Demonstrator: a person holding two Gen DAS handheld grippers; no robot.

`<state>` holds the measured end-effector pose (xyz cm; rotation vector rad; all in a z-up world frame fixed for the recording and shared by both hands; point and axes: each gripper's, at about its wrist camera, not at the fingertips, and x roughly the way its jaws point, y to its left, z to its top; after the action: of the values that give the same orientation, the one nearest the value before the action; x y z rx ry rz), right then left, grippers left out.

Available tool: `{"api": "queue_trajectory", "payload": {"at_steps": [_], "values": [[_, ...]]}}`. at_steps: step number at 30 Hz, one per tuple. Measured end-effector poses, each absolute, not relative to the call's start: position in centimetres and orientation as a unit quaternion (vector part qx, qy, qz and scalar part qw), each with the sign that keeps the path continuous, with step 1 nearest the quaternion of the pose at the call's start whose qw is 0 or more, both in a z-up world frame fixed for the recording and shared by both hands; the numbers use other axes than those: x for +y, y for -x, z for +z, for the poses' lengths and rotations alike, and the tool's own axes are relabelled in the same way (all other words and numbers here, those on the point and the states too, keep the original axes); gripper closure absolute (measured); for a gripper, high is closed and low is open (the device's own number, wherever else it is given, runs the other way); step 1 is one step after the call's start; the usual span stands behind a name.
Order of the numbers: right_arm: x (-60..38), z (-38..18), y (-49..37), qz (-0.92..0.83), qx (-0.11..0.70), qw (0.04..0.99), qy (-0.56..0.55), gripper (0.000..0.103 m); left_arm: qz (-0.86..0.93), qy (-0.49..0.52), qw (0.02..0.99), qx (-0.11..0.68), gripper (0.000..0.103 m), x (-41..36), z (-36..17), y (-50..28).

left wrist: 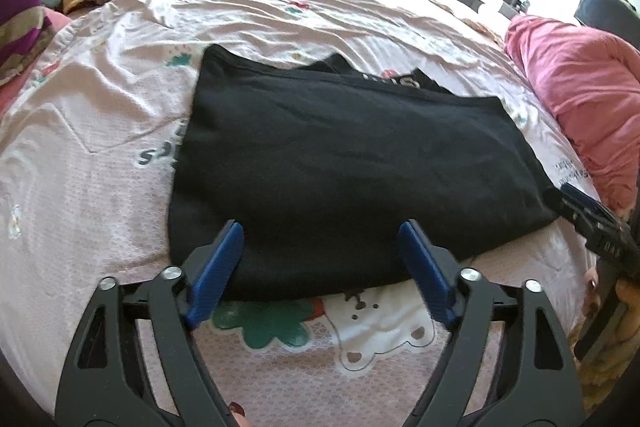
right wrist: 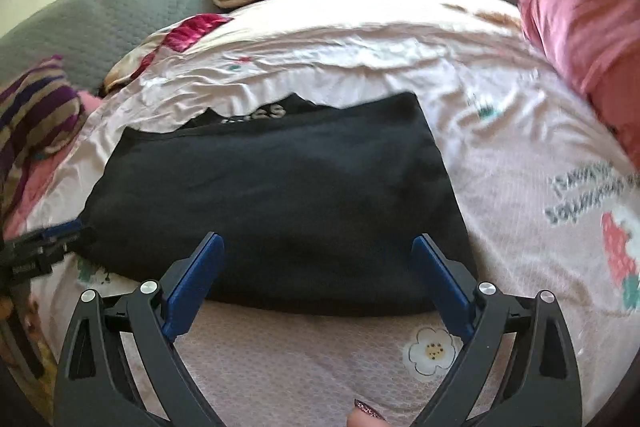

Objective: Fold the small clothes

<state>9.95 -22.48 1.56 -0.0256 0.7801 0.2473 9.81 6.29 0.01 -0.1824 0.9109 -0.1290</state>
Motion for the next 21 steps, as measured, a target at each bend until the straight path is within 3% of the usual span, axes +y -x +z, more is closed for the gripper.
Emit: {"api": "queue_trajectory", "payload": {"at_steps": [7, 21], "values": [[-20.5, 1.6, -9.2, 0.133, 0.355, 0.923, 0.058, 0.006, -0.051, 0.097, 0.899, 0.423, 0.010, 7.4, 0.9, -9.5], [-17.3, 2.4, -7.6, 0.180, 0.316, 0.929, 0.065, 0.005, -0.026, 0.108, 0.903, 0.414, 0.010, 9.1, 1.2, -9.6]]}}
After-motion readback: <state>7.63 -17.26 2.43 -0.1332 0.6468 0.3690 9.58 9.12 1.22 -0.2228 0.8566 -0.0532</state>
